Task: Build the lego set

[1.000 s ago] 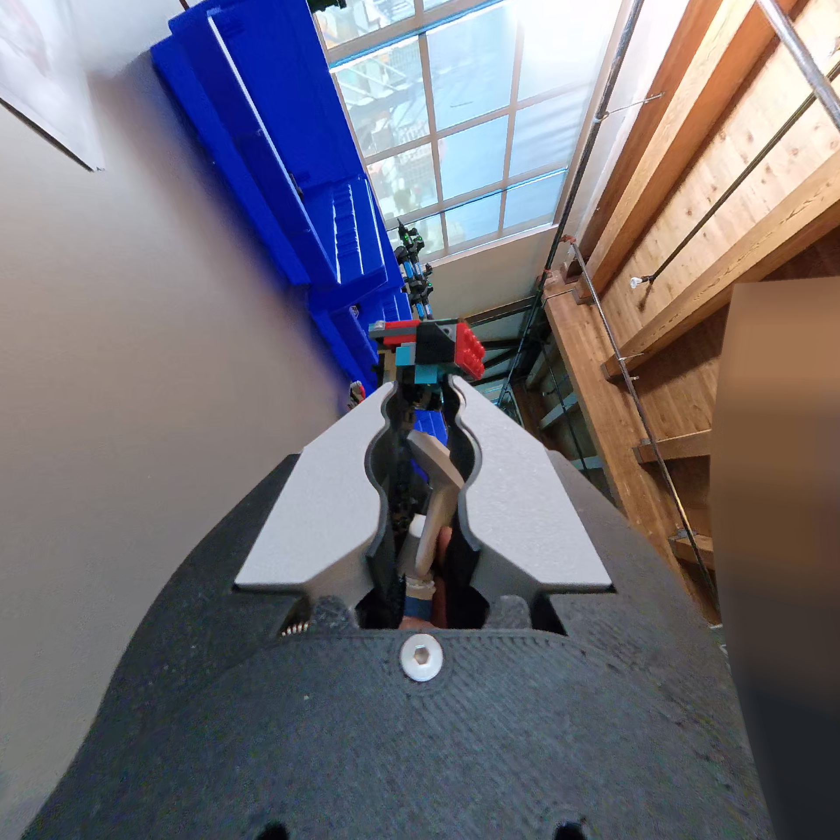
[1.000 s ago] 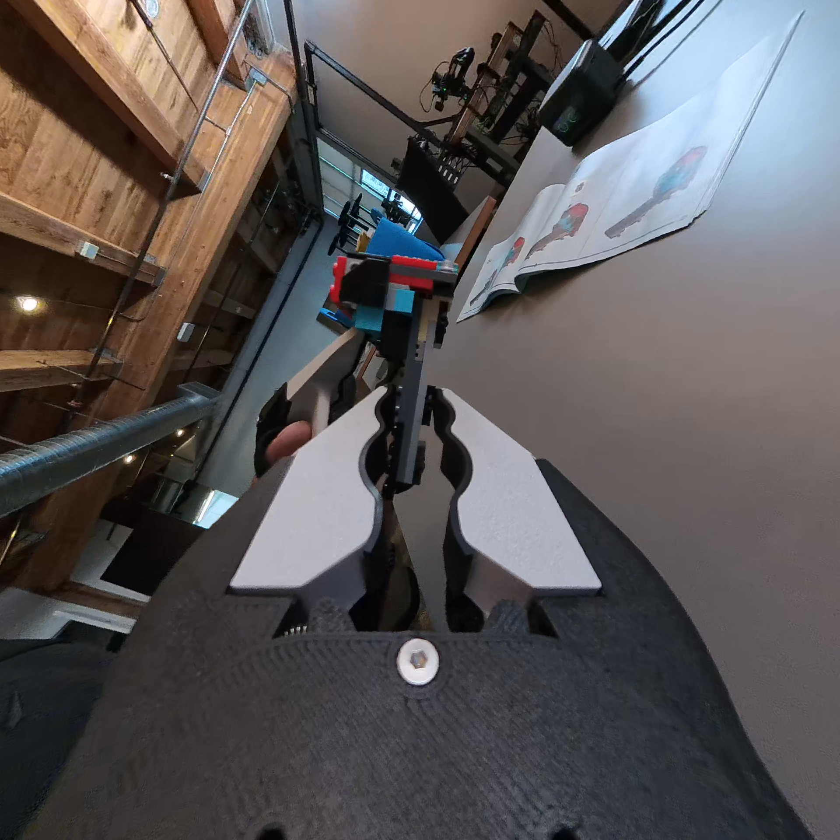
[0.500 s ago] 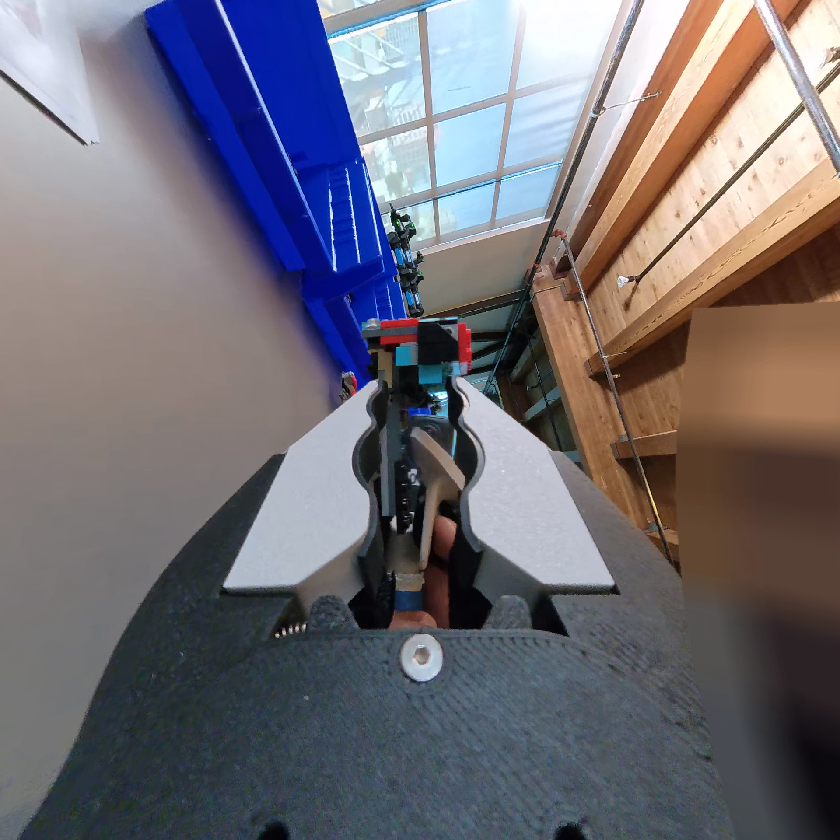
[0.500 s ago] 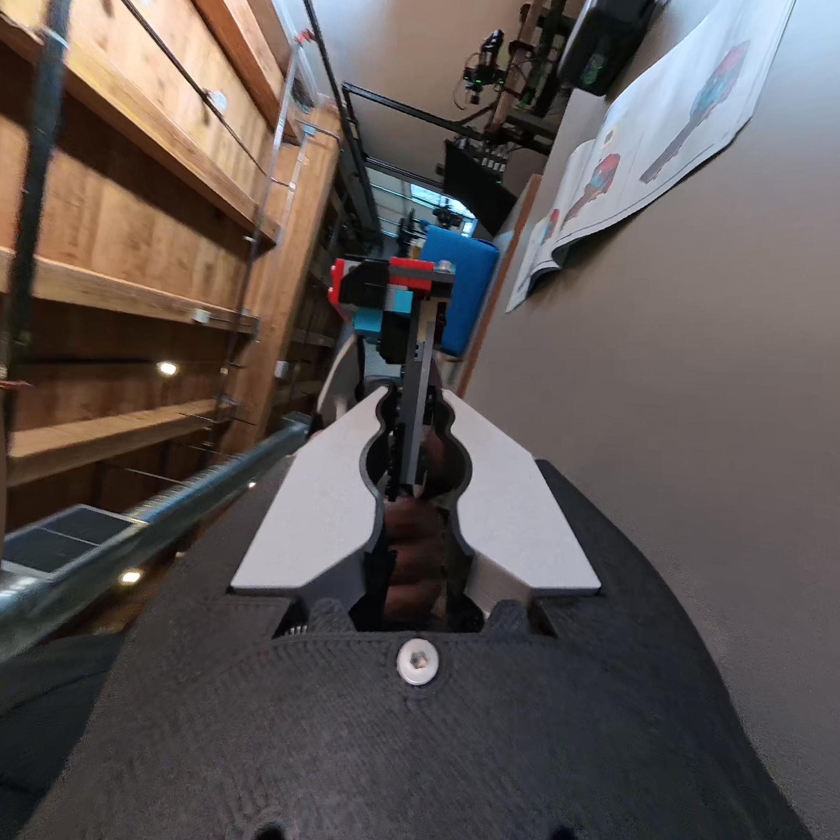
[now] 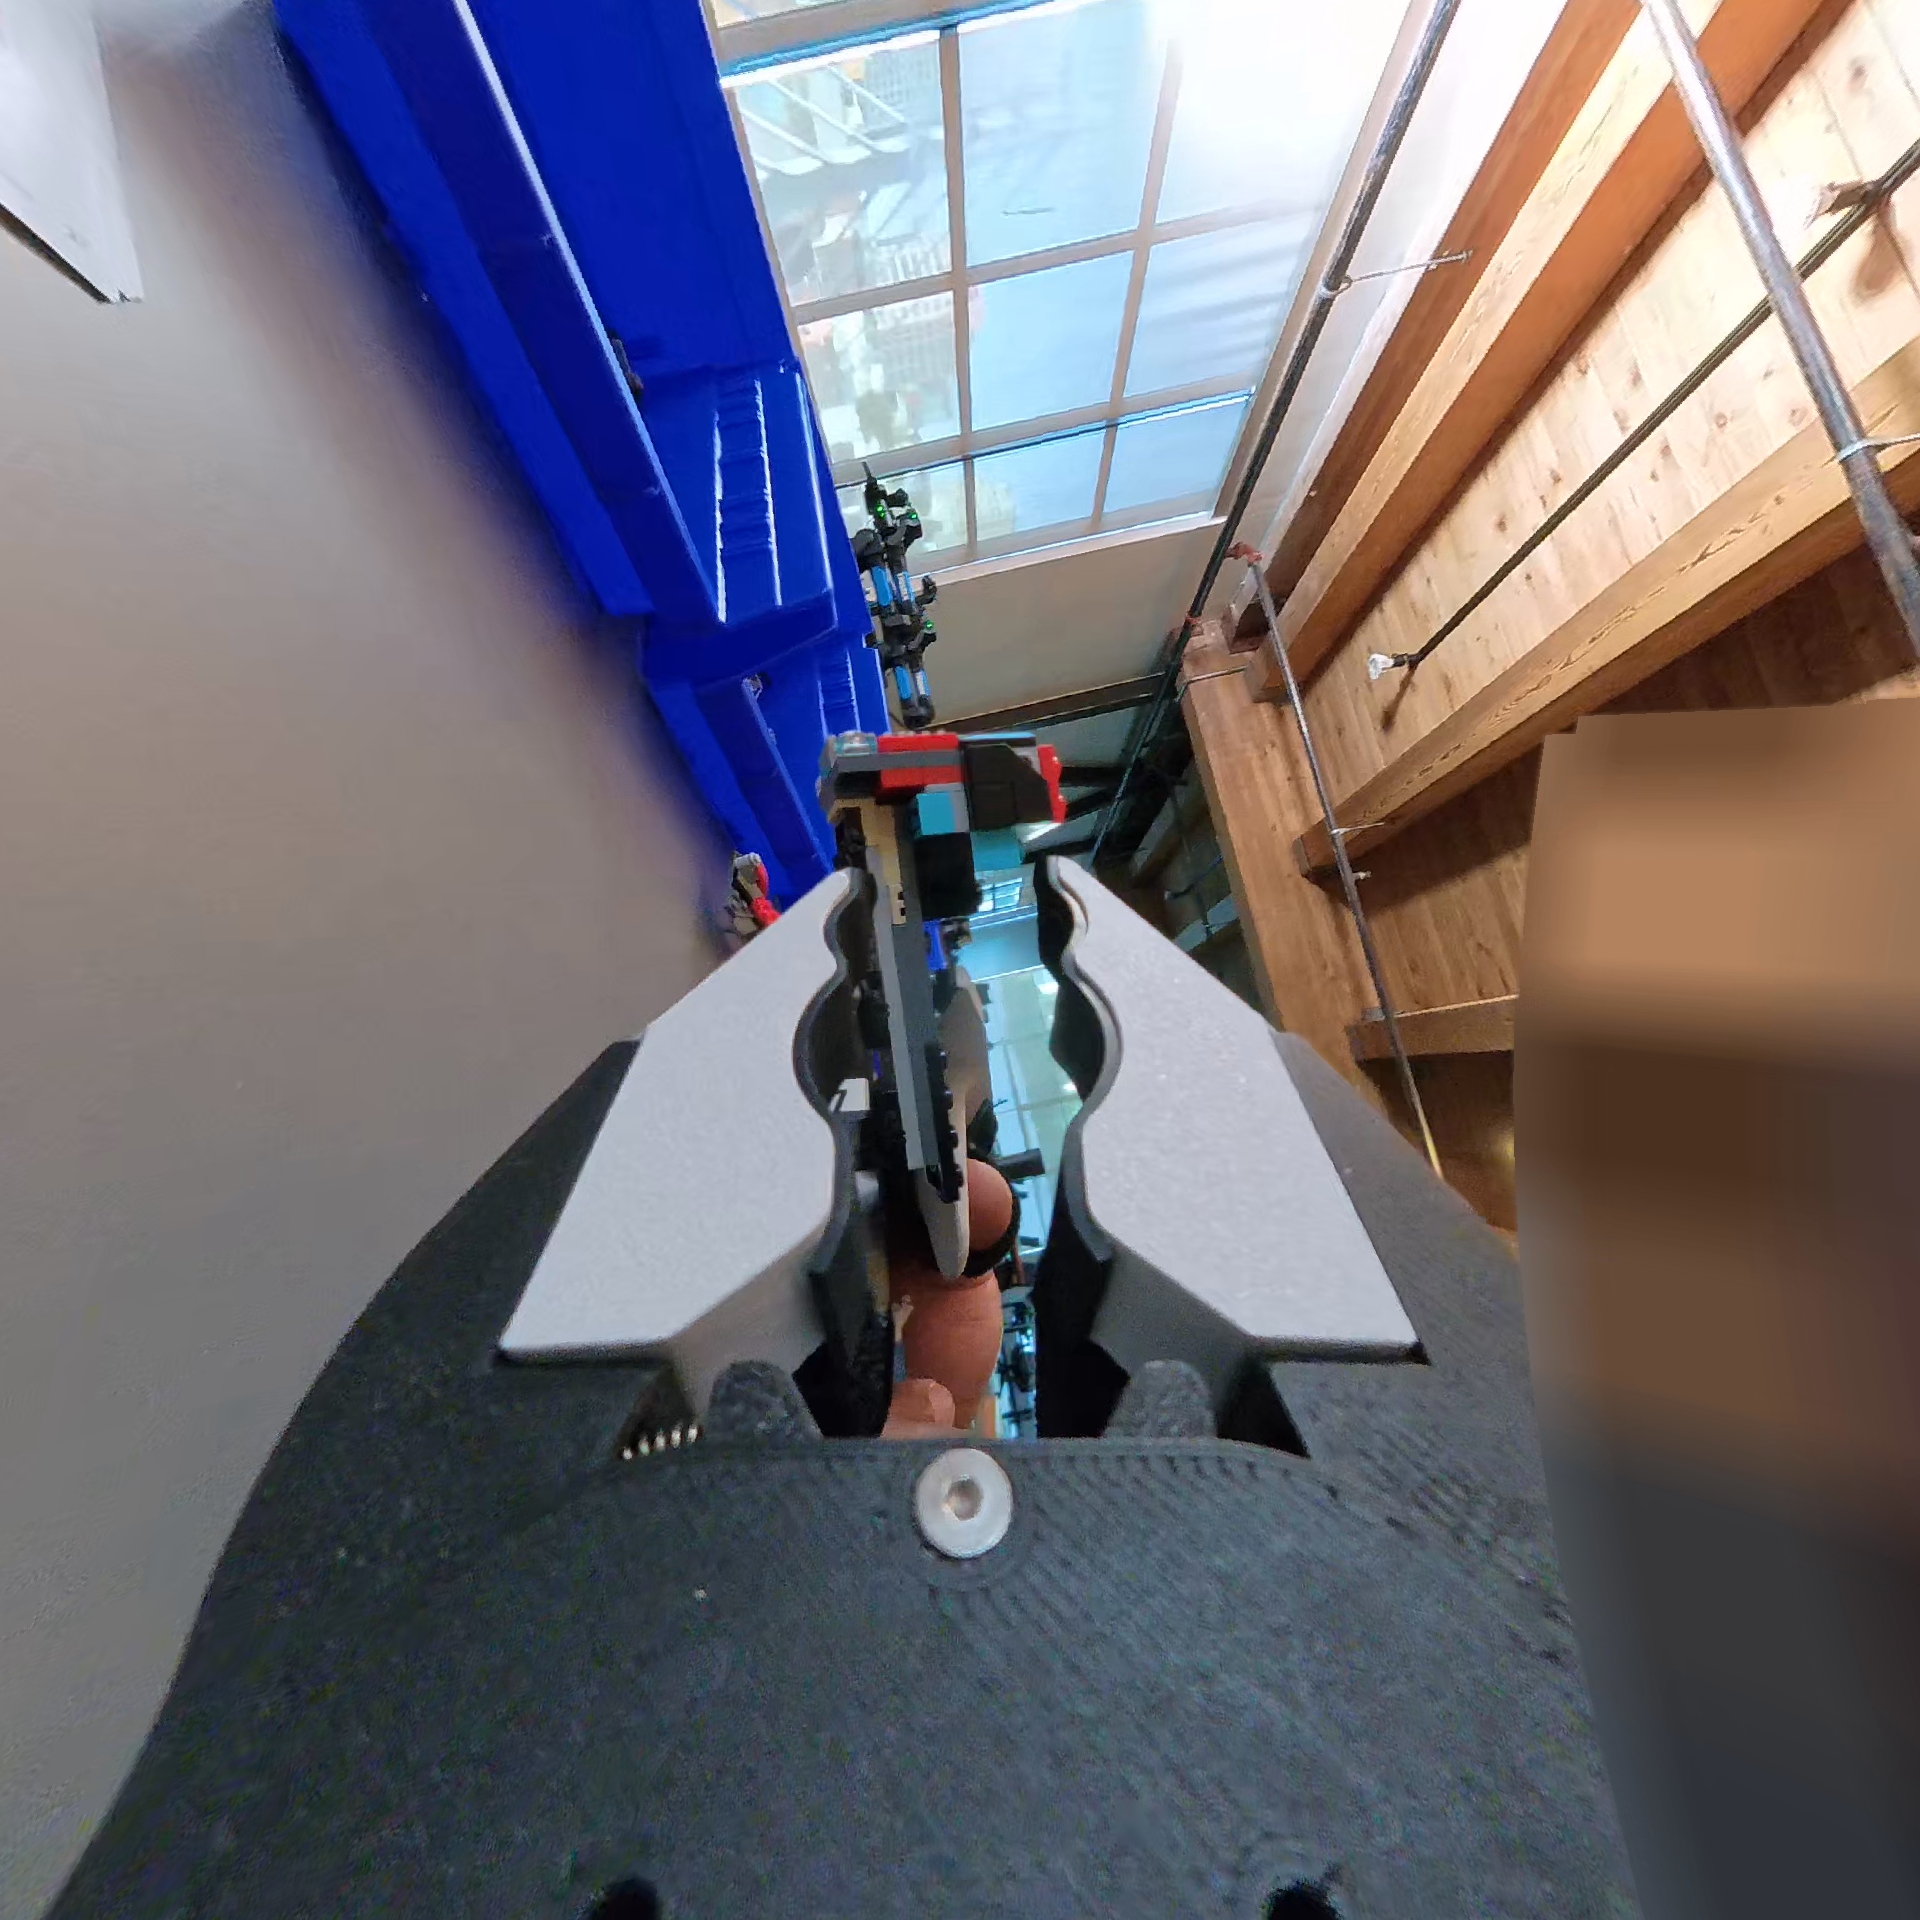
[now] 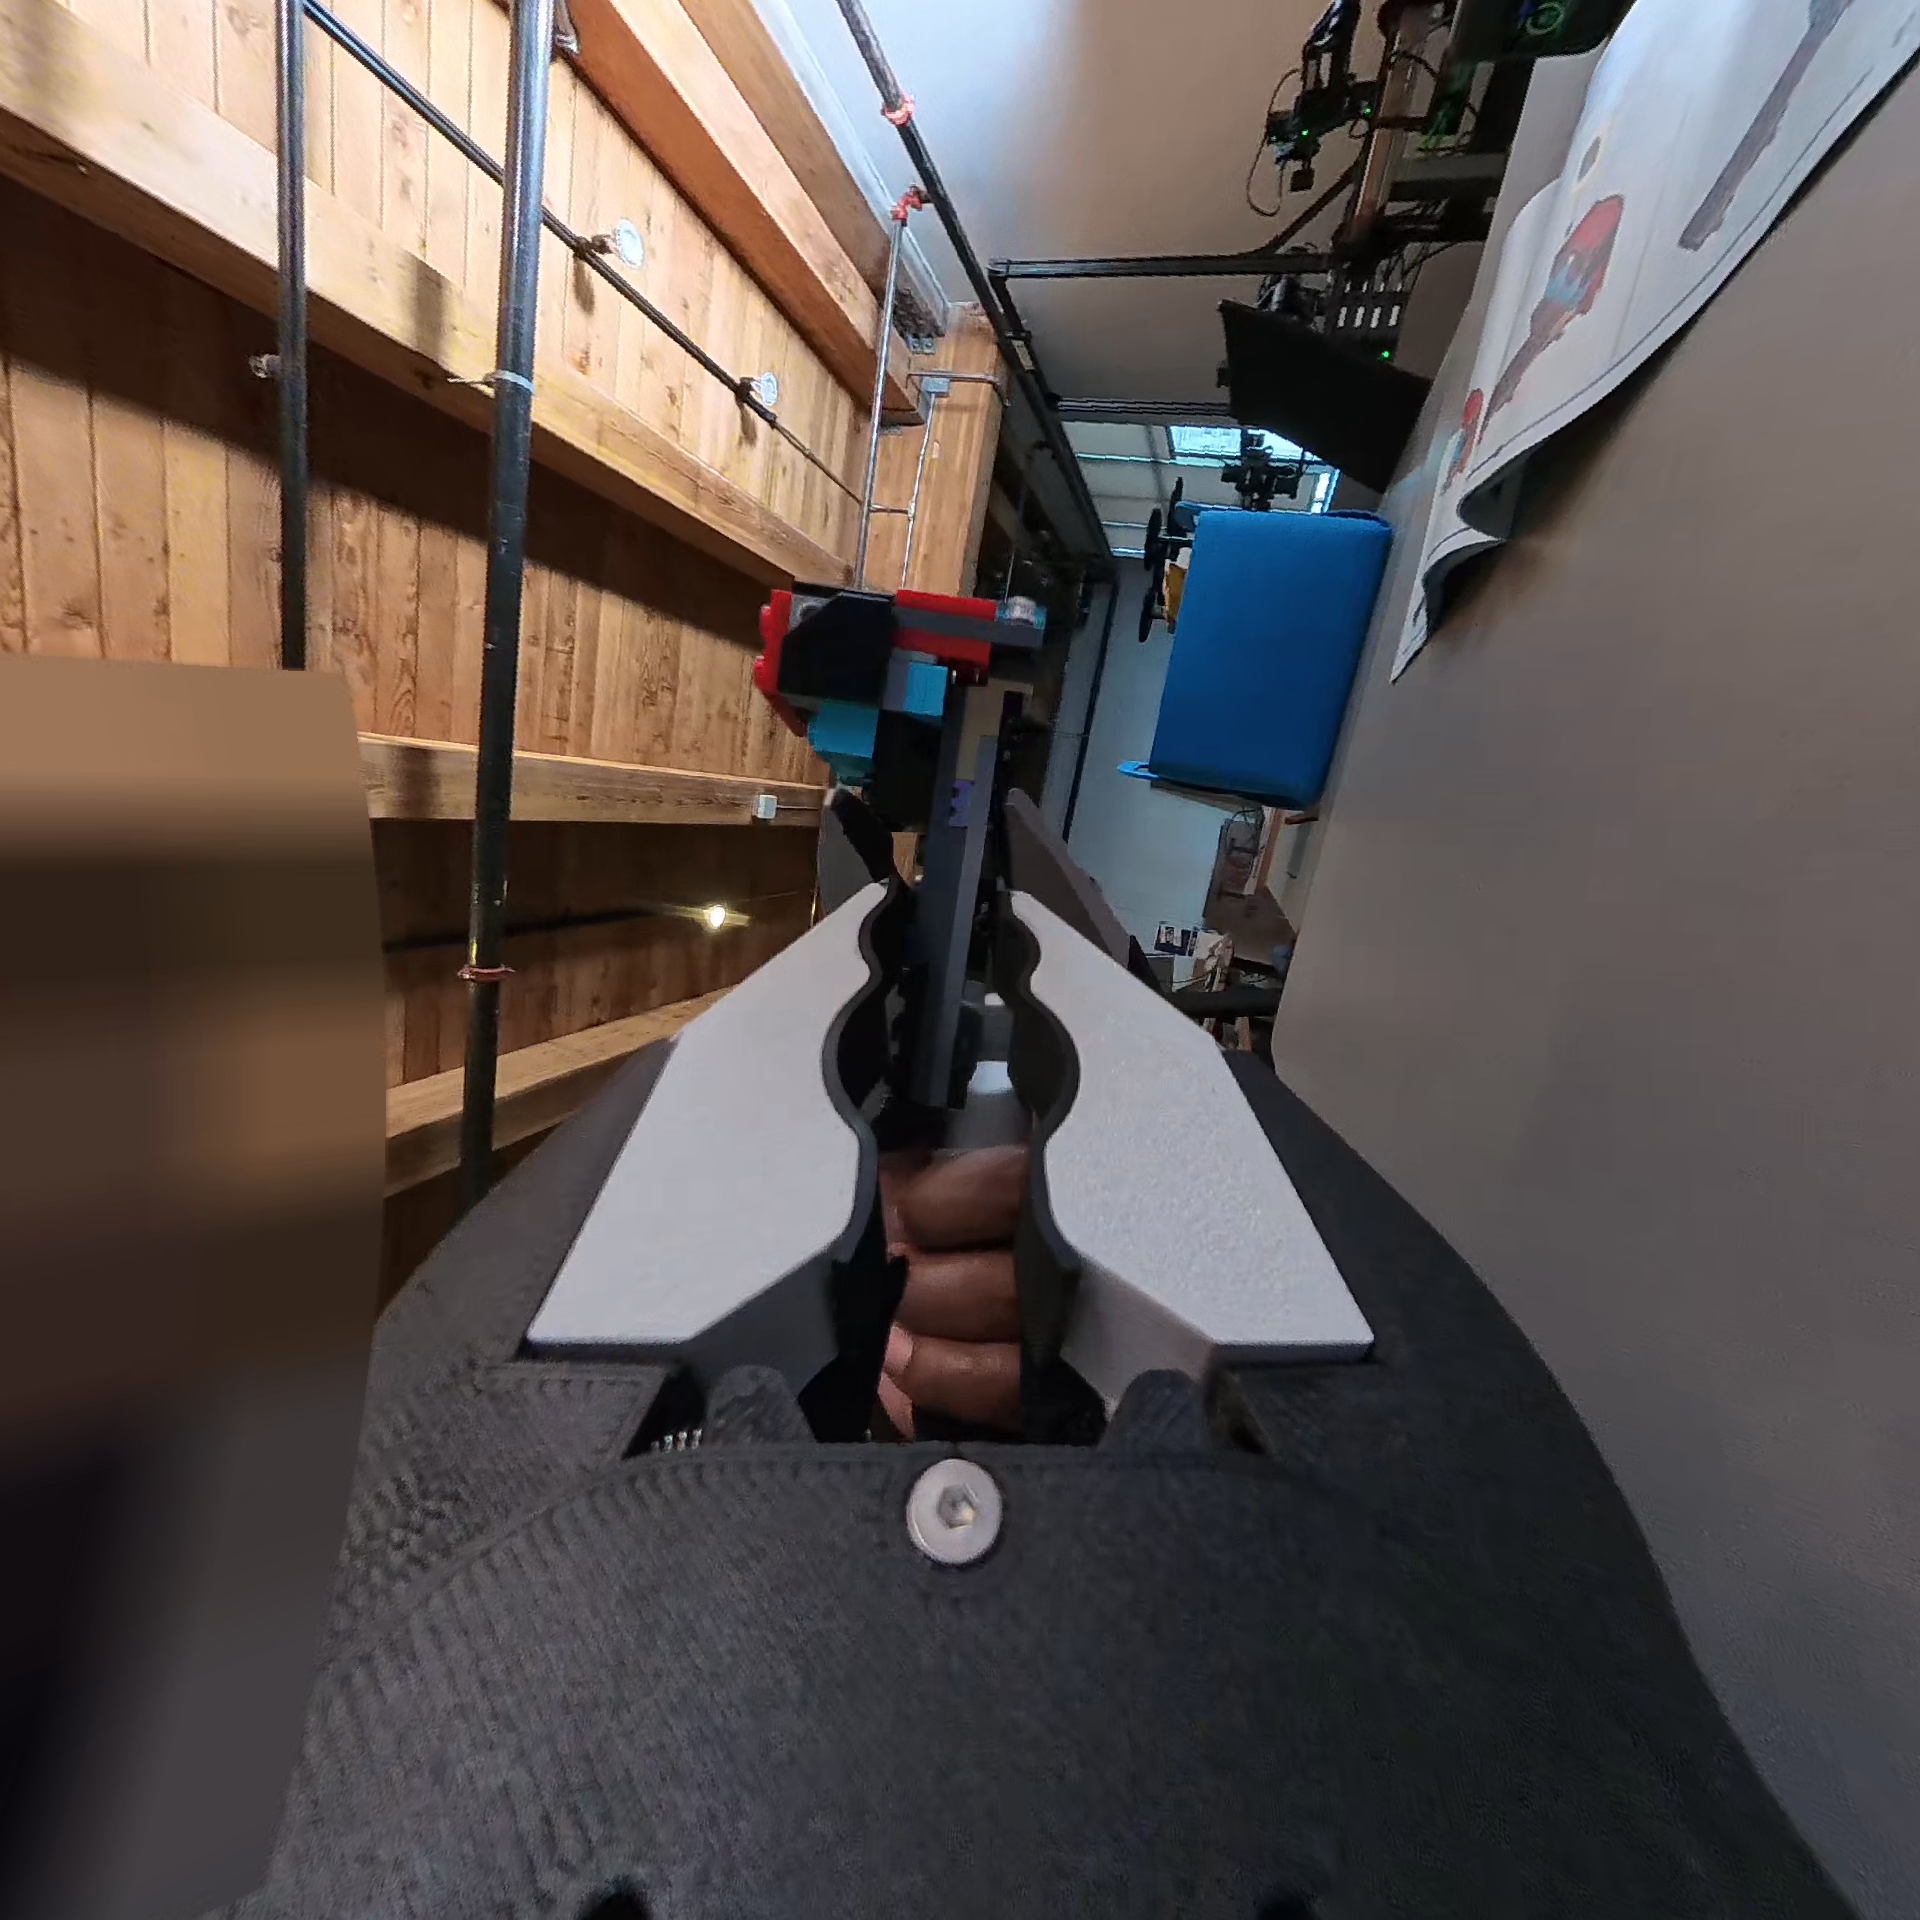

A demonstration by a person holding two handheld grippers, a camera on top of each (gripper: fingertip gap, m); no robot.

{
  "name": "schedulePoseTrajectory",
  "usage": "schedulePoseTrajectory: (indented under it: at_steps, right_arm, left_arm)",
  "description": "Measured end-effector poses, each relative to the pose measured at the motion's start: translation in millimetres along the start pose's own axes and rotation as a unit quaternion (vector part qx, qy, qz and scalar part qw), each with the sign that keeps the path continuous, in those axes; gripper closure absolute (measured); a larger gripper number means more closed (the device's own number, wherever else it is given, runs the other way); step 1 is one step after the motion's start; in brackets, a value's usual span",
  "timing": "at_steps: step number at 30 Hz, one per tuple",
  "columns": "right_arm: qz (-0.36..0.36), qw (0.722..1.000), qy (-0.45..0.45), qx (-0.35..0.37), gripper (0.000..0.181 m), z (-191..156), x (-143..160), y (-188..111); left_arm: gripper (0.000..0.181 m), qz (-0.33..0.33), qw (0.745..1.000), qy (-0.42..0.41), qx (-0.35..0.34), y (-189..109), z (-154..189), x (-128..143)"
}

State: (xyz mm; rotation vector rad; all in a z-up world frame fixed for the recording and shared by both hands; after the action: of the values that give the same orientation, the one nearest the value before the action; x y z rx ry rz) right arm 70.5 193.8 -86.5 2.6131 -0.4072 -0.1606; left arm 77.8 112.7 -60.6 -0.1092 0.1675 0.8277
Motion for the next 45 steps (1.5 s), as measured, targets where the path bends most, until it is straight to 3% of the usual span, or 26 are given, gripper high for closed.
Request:
schedulePoseTrajectory:
  at_steps: [10, 31, 41, 45]
  right_arm:
    - [-0.034, 0.996, -0.07, 0.052, 0.168, 2, 5, 3]
    - [-0.062, 0.982, -0.147, 0.101, 0.168, 1, 12, 4]
    - [-0.044, 0.988, -0.111, 0.102, 0.167, 7, 9, 2]
    - [-0.001, 0.996, -0.042, 0.078, 0.168, 10, -1, -5]
  left_arm:
    - [0.144, -0.024, 0.996, 0.064, -0.056, 2, 0, -1]
    - [0.146, -0.024, 0.997, 0.052, -0.046, -1, -7, 3]
    - [0.146, -0.024, 0.996, 0.058, -0.058, 2, -11, 2]
    - [0.121, -0.023, 0.996, 0.061, -0.066, -2, -18, 1]
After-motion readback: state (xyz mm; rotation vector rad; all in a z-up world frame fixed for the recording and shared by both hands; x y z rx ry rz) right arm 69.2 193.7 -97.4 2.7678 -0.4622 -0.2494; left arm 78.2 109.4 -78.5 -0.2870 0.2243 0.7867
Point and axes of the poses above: each gripper's, where its closed fingertips meet, y out along the fingers, x out of its underside, z = x × y across the jaws, the point moved 5 cm from there along -y, back along the fingers, and after that the axes turned 8 degrees about -x, right-handed, at the moved point
